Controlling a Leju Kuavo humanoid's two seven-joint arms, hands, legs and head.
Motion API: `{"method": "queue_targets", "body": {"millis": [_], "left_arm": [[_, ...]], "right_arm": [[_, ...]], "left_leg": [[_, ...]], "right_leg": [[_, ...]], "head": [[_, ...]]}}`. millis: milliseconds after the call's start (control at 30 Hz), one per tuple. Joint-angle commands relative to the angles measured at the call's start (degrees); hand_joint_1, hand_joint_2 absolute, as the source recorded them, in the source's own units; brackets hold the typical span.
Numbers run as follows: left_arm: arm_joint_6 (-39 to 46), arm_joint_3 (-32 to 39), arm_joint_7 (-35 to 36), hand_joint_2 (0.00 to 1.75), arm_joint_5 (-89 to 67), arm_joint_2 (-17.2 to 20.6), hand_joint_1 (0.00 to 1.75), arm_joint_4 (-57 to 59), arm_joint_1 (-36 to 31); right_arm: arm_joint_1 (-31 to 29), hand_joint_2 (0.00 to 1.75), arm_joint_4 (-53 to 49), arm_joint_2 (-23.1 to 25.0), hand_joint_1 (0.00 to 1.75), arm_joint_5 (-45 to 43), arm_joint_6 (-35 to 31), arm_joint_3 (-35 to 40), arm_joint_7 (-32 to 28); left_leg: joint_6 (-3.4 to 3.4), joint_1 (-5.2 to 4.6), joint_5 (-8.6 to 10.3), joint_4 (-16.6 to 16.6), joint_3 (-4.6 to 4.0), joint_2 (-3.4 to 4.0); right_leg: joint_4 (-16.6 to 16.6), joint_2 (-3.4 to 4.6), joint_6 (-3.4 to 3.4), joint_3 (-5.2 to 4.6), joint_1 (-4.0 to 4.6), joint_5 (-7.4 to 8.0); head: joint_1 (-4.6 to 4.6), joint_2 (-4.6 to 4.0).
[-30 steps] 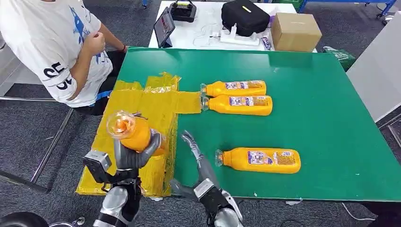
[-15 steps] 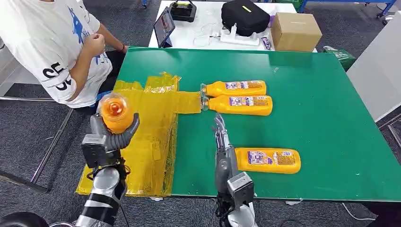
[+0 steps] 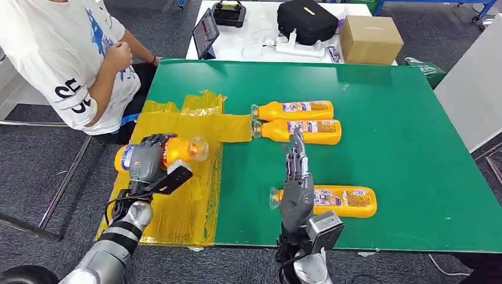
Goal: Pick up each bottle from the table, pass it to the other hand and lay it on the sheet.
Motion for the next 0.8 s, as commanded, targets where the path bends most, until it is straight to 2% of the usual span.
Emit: {"method": "queue_targets", "body": {"millis": [33, 67, 267, 433, 533, 600, 633, 733, 767, 800], "left_arm": [[0.39, -9.67, 3.95, 1.75, -13.86, 6.83, 1.75, 16.88, -5.81], [1.62, -10.97, 5.38, 1.75, -17.19, 7.77, 1.75, 18.40, -6.09], [-1.01, -10.76, 1.45, 1.75, -16.34, 8.17, 1.75, 18.70, -4.96], [-1.01, -10.76, 1.45, 1.75, -16.34, 8.17, 1.75, 18.70, -4.96], [-5.87, -8.58, -4.42, 1.75, -11.01, 7.84, 1.75, 14.76, -1.69], [-10.32, -8.17, -5.77, 1.75, -8.76, 7.83, 0.23, 13.18, -0.37], [-13.18, -7.62, -6.72, 1.75, -6.54, 7.71, 0.00, 11.35, 0.81], [-20.74, -6.88, -7.94, 1.75, -0.93, 7.58, 0.00, 8.90, 2.33], [-22.58, -7.05, -8.11, 0.00, 0.23, 7.93, 0.00, 8.53, 2.53], [-22.58, -7.05, -8.11, 0.00, 0.23, 7.93, 0.00, 8.53, 2.53]], "right_arm": [[-1.53, 0.00, 1.83, -0.83, 0.00, -1.08, 2.06, -2.00, 0.06], [-1.48, 0.00, 2.23, -0.79, 0.00, -1.05, 2.59, -2.06, 0.06], [-1.90, 0.00, 4.93, -0.05, 0.00, -2.15, 3.90, -2.81, 0.06], [-1.90, 0.00, 4.93, -0.05, 0.00, -2.15, 3.90, -2.81, 0.06], [-2.45, 0.00, 7.98, 1.17, 0.00, -3.82, 5.47, -4.21, 0.06], [-2.78, 0.00, 9.36, 1.63, 0.00, -4.02, 5.72, -4.82, 0.06], [-2.93, 0.00, 10.22, 1.88, 0.00, -3.73, 5.64, -5.20, 0.06], [-3.28, 0.00, 11.63, 2.47, 0.00, -3.81, 5.82, -5.92, 0.06], [-3.40, 0.00, 11.95, 2.55, 0.00, -3.81, 5.87, -5.99, 0.06], [-3.40, 0.00, 11.95, 2.55, 0.00, -3.81, 5.87, -5.99, 0.06]], "left_leg": [[-0.03, 0.02, -0.04, -0.04, 0.20, 0.09], [-0.04, 0.03, -0.06, -0.06, 0.28, 0.13], [-0.03, 0.05, -0.05, -0.03, 0.19, 0.14], [-0.02, 0.04, -0.07, -0.04, 0.25, 0.11], [-0.03, 0.07, -0.09, -0.05, 0.34, 0.14], [-0.05, 0.05, -0.11, -0.10, 0.41, 0.25], [-0.03, 0.03, -0.08, -0.10, 0.35, 0.23], [-0.05, 0.05, -0.12, -0.12, 0.47, 0.24], [-0.03, 0.01, -0.09, -0.13, 0.48, 0.17], [-0.02, 0.00, -0.11, -0.18, 0.60, 0.27]], "right_leg": [[-0.04, 0.04, -0.07, 0.17, 0.03, -0.02], [-0.06, 0.06, -0.09, 0.25, 0.04, -0.03], [-0.05, 0.04, -0.07, 0.14, 0.06, -0.02], [-0.05, 0.08, -0.06, 0.25, 0.05, -0.02], [-0.08, 0.08, -0.10, 0.35, 0.08, -0.03], [-0.10, 0.18, -0.12, 0.38, 0.06, -0.02], [-0.10, 0.18, -0.08, 0.32, 0.04, 0.00], [-0.12, 0.17, -0.11, 0.44, 0.07, -0.03], [-0.11, 0.13, -0.08, 0.45, 0.03, -0.03], [-0.16, 0.23, -0.09, 0.55, 0.01, -0.02]], "head": [[0.00, 0.00], [-0.02, 0.00], [-0.02, 0.00], [0.00, 0.00], [0.02, 0.00], [0.00, 0.00], [0.00, 0.00], [0.02, 0.00], [-0.02, 0.00], [0.00, 0.00]]}}
